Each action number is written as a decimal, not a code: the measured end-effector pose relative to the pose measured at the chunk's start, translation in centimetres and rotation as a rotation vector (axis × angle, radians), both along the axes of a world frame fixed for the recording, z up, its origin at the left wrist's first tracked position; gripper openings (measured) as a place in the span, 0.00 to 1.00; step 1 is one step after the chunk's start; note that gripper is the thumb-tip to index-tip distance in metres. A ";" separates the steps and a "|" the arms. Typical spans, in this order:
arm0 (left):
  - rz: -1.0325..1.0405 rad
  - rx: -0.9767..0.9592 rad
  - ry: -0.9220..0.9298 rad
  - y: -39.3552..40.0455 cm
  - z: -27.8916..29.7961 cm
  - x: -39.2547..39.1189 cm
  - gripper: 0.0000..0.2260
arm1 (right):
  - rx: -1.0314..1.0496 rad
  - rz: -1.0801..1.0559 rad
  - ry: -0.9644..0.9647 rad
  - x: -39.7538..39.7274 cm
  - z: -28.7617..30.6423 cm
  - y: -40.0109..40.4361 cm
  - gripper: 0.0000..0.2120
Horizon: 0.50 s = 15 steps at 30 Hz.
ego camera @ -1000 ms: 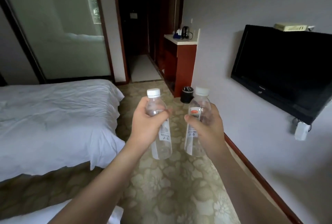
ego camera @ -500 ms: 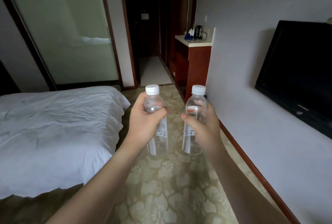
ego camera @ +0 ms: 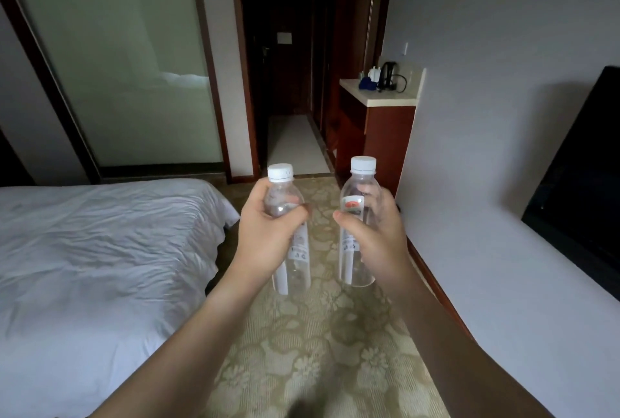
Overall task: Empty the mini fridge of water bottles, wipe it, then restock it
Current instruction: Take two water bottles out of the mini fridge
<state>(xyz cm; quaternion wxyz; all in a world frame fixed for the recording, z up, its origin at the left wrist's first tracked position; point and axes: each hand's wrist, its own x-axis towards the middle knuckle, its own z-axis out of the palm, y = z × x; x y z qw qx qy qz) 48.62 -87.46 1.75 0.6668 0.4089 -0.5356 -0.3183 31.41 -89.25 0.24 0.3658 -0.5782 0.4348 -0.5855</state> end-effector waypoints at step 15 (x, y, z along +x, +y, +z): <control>-0.056 0.043 -0.045 -36.6 2.8 1.3 0.11 | -0.046 -0.064 -0.012 2.2 2.8 -34.6 0.23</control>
